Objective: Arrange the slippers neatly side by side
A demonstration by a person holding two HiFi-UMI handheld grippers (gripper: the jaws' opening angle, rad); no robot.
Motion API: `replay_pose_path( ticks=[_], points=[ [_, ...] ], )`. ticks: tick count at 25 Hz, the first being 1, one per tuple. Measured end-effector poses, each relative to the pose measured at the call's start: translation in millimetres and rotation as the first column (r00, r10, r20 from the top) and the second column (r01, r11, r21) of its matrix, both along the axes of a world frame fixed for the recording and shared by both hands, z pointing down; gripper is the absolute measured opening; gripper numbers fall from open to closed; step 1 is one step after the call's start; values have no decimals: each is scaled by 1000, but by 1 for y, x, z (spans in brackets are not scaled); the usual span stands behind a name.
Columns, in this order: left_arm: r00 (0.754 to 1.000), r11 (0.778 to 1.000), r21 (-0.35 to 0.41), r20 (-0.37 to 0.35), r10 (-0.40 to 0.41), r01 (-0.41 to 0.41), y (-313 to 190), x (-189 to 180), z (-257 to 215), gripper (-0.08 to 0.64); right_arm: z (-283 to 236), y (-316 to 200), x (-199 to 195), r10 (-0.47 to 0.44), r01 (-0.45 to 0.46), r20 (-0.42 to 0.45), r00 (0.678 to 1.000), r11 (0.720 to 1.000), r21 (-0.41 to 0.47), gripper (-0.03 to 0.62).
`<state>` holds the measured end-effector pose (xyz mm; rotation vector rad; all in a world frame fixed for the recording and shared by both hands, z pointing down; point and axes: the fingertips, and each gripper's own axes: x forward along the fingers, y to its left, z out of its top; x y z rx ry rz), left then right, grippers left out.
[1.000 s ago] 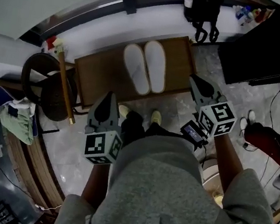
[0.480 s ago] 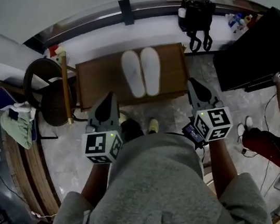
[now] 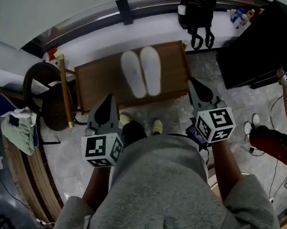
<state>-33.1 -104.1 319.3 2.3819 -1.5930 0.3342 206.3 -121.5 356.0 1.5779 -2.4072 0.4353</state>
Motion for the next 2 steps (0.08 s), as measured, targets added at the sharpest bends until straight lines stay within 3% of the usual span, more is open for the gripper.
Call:
replay_pose_path(
  ticks=[2],
  points=[
    [1000, 1000, -3, 2, -1, 1, -2, 1, 1, 14, 0, 0, 0, -1, 1, 1, 1000, 1000, -2, 34]
  ],
)
